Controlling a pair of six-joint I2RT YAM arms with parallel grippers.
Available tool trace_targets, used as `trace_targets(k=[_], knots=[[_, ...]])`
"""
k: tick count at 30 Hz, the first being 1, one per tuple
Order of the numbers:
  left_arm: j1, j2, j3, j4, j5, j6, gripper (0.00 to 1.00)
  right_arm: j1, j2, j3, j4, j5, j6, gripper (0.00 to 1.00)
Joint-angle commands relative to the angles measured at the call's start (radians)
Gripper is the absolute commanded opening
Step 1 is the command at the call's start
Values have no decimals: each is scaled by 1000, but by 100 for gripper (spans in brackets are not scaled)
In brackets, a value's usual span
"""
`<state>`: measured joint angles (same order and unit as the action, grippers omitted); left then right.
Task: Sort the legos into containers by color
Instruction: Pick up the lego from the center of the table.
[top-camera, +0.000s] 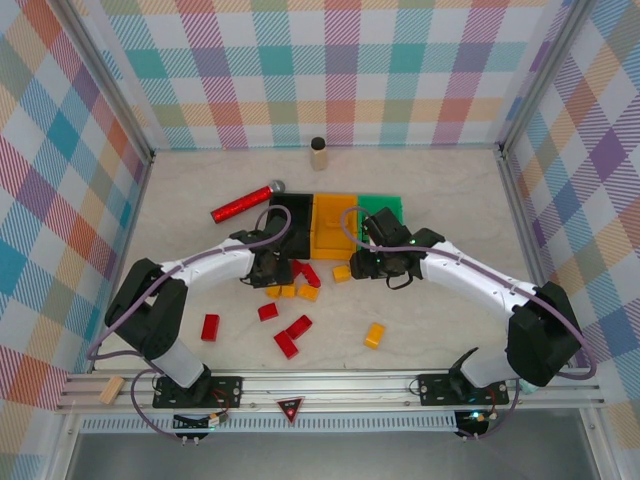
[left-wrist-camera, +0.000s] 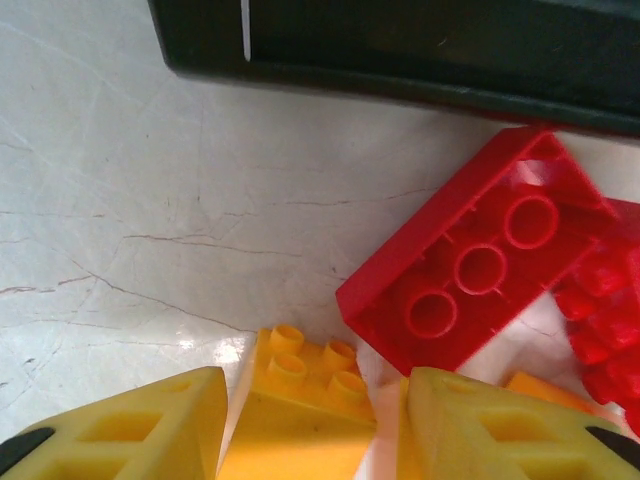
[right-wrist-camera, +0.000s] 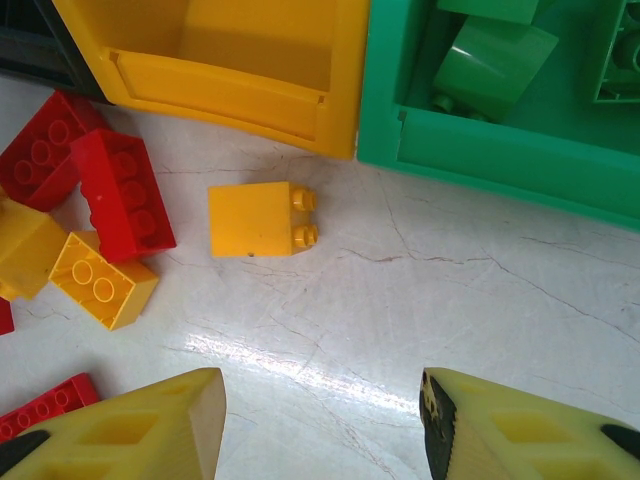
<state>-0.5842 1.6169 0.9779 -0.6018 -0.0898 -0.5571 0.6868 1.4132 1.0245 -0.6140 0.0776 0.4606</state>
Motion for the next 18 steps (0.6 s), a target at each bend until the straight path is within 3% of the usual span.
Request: trace_targets(k=[1, 9, 13, 15, 18], knots=[[10, 33, -56, -43, -9, -14, 50, 3, -19, -15, 3, 10, 8, 55], [10, -52, -128, -52, -41, -30, 51, 3, 2, -17, 27, -10, 11, 55], [11, -48, -127, -45, -51, -30, 38, 3, 15, -4, 33, -27, 11, 55], [11, -47, -108, -46, -46, -20, 24, 4, 16, 0, 28, -27, 8, 55], [9, -61, -63, -63, -32, 0, 23, 4, 6, 0, 21, -15, 6, 55]])
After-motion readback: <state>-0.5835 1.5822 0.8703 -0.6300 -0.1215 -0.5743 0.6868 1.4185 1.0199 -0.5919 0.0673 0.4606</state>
